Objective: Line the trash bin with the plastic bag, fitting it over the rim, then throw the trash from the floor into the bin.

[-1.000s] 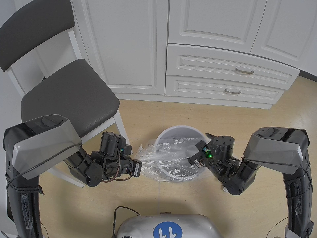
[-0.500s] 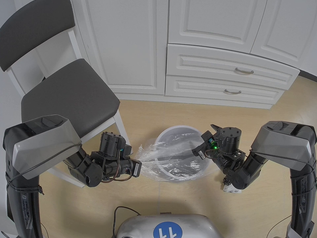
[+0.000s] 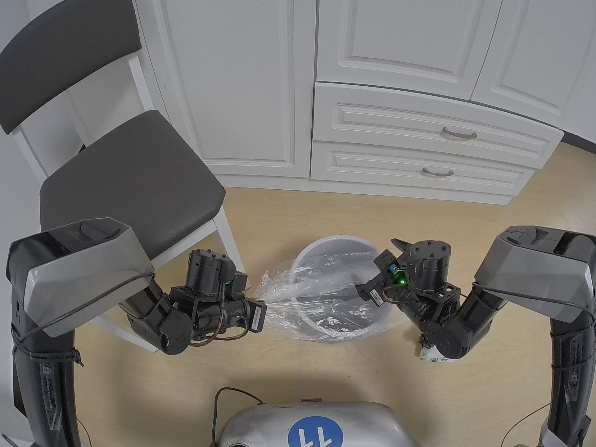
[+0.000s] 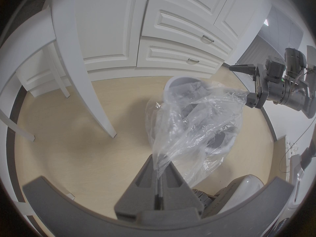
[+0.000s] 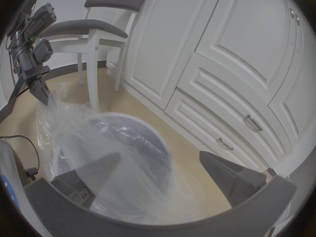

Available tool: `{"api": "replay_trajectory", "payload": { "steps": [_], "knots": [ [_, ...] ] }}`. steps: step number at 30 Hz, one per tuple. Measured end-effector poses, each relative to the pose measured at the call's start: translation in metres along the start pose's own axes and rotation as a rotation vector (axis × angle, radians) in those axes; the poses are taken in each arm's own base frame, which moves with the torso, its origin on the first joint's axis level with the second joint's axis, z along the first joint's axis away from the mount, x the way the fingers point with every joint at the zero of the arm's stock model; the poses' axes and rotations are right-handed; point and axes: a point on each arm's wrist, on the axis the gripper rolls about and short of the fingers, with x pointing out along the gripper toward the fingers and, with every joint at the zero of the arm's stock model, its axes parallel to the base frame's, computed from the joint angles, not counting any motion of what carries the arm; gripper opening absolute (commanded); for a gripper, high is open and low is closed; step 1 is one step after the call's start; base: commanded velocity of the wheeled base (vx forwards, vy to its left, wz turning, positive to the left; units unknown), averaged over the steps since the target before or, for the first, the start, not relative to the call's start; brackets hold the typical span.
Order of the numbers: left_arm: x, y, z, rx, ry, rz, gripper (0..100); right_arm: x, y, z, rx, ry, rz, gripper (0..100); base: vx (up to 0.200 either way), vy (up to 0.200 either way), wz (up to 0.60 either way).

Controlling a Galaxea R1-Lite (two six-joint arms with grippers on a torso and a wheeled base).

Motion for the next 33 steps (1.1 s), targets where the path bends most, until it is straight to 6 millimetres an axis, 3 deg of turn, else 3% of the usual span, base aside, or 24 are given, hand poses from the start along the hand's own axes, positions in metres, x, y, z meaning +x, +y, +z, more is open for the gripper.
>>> {"api": "replay_trajectory", "payload": {
  "steps": [8, 9, 24, 25, 33],
  "knots": [
    [0.0, -0.001, 0.0, -0.002, -0.003, -0.006, 0, 0.001, 0.009, -0.004, -0.009, 0.014, 0.024, 100, 0.0, 0.0, 0.0],
    [0.0, -0.001, 0.0, -0.002, -0.003, -0.006, 100, 0.0, 0.009, -0.005, -0.01, 0.017, 0.025, 100, 0.0, 0.0, 0.0],
    [-0.01, 0.0, -0.014, 0.12, 0.044, -0.042, 100, 0.004, 0.014, -0.016, -0.013, 0.04, 0.044, 100, 0.0, 0.0, 0.0],
    [-0.013, 0.0, -0.014, 0.126, 0.047, -0.049, 100, 0.004, 0.015, -0.016, -0.013, 0.038, 0.047, 0, 0.0, 0.0, 0.0],
    [-0.028, -0.004, -0.014, 0.158, 0.046, -0.064, 100, 0.002, 0.012, -0.013, 0.012, 0.024, 0.048, 0, 0.0, 0.0, 0.0]
  ]
}}
